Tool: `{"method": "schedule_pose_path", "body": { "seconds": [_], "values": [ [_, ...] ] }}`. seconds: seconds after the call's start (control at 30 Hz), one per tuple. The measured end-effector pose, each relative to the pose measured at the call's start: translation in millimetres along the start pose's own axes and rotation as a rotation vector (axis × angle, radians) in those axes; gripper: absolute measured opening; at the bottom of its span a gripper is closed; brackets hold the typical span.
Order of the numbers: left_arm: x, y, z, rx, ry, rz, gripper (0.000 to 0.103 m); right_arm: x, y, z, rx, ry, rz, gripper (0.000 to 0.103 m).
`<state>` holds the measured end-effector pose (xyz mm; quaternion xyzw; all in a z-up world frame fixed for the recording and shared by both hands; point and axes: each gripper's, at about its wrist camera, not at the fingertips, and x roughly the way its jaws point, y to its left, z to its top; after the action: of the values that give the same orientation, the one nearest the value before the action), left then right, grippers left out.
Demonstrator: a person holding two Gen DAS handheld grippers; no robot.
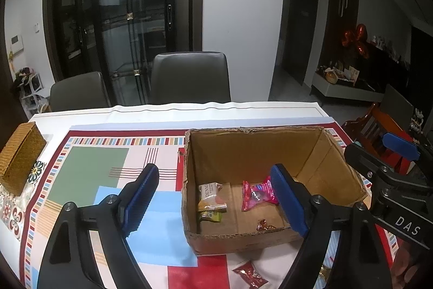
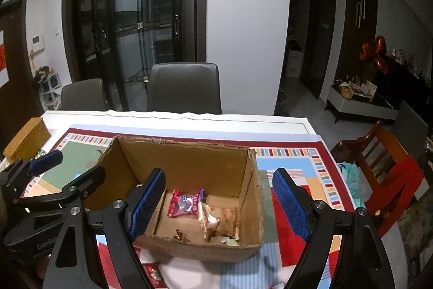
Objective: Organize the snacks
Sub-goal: 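Withdraw both open grippers from the box toward the remaining snacks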
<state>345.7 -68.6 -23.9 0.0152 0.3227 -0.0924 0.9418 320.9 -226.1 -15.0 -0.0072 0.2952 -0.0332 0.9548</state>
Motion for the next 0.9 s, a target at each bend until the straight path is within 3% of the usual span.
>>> {"method": "schedule_pose_path", "body": {
  "seconds": [0.9],
  "values": [
    [-42, -18, -20, 0.022, -0.030, 0.045, 0.084, -38, -15, -15, 0.000, -0.027, -0.026, 0.082]
  ]
}}
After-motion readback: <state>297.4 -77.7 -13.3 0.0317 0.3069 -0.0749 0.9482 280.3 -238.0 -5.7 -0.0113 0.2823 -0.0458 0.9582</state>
